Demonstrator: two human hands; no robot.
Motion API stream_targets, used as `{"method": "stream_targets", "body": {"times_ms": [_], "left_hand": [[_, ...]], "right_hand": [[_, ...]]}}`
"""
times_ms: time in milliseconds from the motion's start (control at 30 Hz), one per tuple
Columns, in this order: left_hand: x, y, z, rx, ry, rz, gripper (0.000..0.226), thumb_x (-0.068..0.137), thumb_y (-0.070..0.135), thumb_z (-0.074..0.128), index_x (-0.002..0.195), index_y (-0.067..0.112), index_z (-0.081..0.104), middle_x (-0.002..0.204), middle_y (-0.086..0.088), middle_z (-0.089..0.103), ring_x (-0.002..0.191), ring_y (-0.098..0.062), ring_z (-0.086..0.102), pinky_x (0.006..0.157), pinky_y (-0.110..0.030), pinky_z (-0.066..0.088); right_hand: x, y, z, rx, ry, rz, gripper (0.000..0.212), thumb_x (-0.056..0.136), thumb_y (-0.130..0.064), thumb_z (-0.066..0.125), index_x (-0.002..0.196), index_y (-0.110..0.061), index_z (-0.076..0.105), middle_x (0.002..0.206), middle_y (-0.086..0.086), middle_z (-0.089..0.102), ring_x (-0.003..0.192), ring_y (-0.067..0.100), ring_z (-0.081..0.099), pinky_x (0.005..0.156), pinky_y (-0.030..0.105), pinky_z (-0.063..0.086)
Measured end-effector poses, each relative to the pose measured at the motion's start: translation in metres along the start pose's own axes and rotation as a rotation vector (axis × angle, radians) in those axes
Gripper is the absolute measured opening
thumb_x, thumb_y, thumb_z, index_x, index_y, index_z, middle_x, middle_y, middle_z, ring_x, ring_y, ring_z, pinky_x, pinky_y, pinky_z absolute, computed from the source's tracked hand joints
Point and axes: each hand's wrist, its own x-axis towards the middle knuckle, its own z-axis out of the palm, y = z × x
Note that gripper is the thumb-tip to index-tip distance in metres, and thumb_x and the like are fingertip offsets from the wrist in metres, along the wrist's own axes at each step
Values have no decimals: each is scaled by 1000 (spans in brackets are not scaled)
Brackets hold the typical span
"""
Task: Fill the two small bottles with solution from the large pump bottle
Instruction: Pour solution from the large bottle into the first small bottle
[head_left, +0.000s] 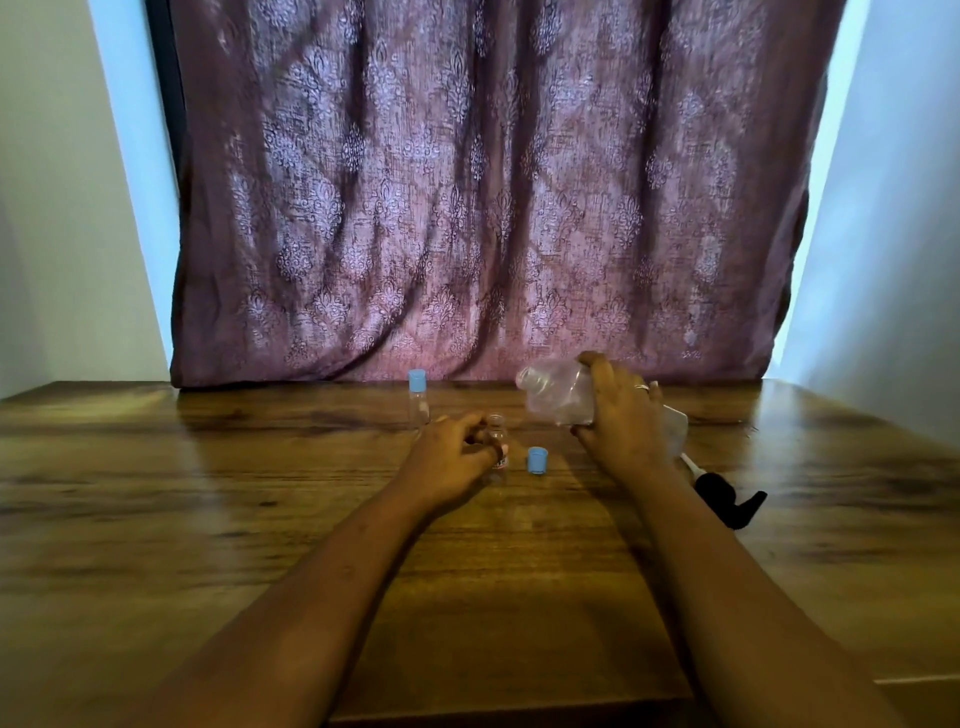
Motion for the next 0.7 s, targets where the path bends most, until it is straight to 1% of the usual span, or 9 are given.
{"method": "stream_targets", "body": {"times_ms": [33, 67, 133, 167, 233, 333, 467, 600, 700], "left_hand": [[0, 0, 0, -4, -2, -2, 14, 82, 40, 64, 96, 43, 63, 104, 6, 69, 97, -16, 67, 89, -49, 56], [0, 0, 0, -5, -7, -2, 20, 79, 45, 62, 99, 42, 63, 104, 6, 69, 98, -16, 67, 90, -50, 55], [0, 0, 0, -13, -17, -10, 29, 75, 52, 59, 103, 44, 62, 105, 7, 69, 99, -16, 67, 91, -50, 54], [0, 0, 0, -14, -20, -12, 27, 76, 50, 59, 103, 44, 62, 105, 6, 69, 99, -16, 67, 91, -50, 55], [-1, 2, 0, 7, -13, -10, 20, 85, 39, 62, 105, 39, 64, 106, 5, 68, 98, -15, 66, 91, -49, 55], [-1, 3, 0, 15, -3, -4, 19, 92, 26, 61, 110, 29, 65, 105, 4, 68, 96, -15, 66, 91, -47, 55], [-2, 5, 0, 20, -5, -11, 18, 93, 26, 60, 109, 29, 65, 103, 7, 68, 99, -14, 65, 96, -49, 51], [-4, 7, 0, -8, -18, -26, 16, 93, 26, 60, 108, 26, 65, 104, 3, 68, 100, -17, 66, 94, -50, 53], [-5, 10, 0, -42, -25, -49, 17, 93, 23, 61, 111, 25, 62, 113, 2, 68, 102, -17, 66, 93, -46, 54]], "right_hand": [[0, -2, 1, -26, -14, -22, 70, 75, -16, 71, 133, -21, 34, 133, 5, 48, 123, 30, 46, 108, 57, 25], [-1, -3, 2, -52, -24, -40, 70, 75, -15, 71, 134, -22, 33, 134, 4, 48, 124, 29, 46, 108, 57, 24], [-1, -3, 5, -94, -32, -57, 71, 75, -13, 71, 134, -22, 33, 135, 3, 47, 124, 28, 46, 108, 57, 24], [0, -3, 6, -106, -27, -60, 71, 75, -13, 71, 134, -21, 34, 135, 4, 47, 124, 29, 46, 109, 58, 23], [1, -2, 8, -125, -9, -64, 69, 75, -13, 71, 134, -21, 35, 135, 4, 48, 125, 30, 45, 110, 60, 21], [1, -1, 11, -152, 15, -83, 67, 76, -13, 70, 133, -23, 36, 134, 3, 50, 125, 29, 46, 111, 62, 18], [1, -2, 12, -146, 12, -96, 66, 76, -11, 69, 133, -23, 36, 135, 3, 49, 127, 28, 43, 112, 61, 15], [1, -1, 12, -157, 35, -106, 64, 77, -10, 68, 131, -25, 37, 134, 1, 50, 127, 26, 43, 112, 59, 10], [2, -2, 13, -162, 49, -121, 62, 77, -8, 67, 129, -26, 39, 131, 0, 52, 126, 26, 45, 112, 58, 10]]}}
